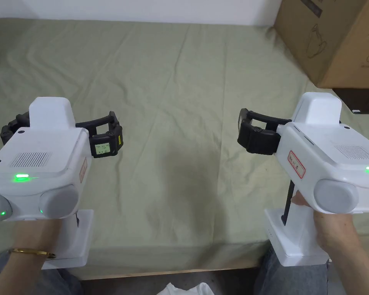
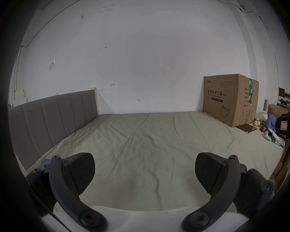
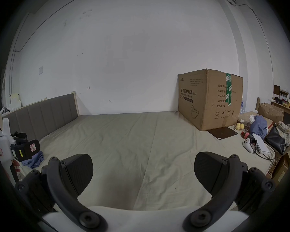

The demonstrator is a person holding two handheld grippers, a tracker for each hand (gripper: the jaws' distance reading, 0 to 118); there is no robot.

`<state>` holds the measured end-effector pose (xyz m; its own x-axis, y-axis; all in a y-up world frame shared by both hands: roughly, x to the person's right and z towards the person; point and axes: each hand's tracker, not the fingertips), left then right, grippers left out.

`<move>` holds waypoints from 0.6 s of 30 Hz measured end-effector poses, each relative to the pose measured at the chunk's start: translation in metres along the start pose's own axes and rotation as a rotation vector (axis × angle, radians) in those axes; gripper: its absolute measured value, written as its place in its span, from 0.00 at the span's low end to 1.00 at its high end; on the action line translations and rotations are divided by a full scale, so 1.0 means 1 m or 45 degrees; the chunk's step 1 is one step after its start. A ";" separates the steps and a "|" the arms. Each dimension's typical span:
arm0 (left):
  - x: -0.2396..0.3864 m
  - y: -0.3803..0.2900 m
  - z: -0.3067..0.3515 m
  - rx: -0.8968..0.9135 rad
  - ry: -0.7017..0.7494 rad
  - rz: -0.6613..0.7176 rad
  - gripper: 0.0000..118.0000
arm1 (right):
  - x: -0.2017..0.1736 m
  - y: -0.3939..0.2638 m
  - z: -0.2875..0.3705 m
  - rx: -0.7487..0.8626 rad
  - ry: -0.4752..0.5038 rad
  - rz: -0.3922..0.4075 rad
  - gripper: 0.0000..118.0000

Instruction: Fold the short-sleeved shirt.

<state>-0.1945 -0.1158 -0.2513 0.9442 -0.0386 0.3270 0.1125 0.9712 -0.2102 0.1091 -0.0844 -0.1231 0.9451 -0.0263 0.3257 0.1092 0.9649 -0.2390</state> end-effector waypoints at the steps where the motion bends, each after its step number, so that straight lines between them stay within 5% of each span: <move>1: 0.000 0.000 0.000 -0.001 -0.002 0.004 1.00 | 0.000 0.000 -0.001 -0.001 -0.002 0.002 1.00; 18: 0.000 -0.003 -0.002 -0.011 0.005 -0.014 1.00 | -0.001 -0.003 -0.004 -0.003 0.014 -0.024 1.00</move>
<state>-0.1940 -0.1193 -0.2525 0.9441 -0.0507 0.3256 0.1259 0.9686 -0.2144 0.1088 -0.0883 -0.1263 0.9461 -0.0477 0.3202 0.1280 0.9636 -0.2349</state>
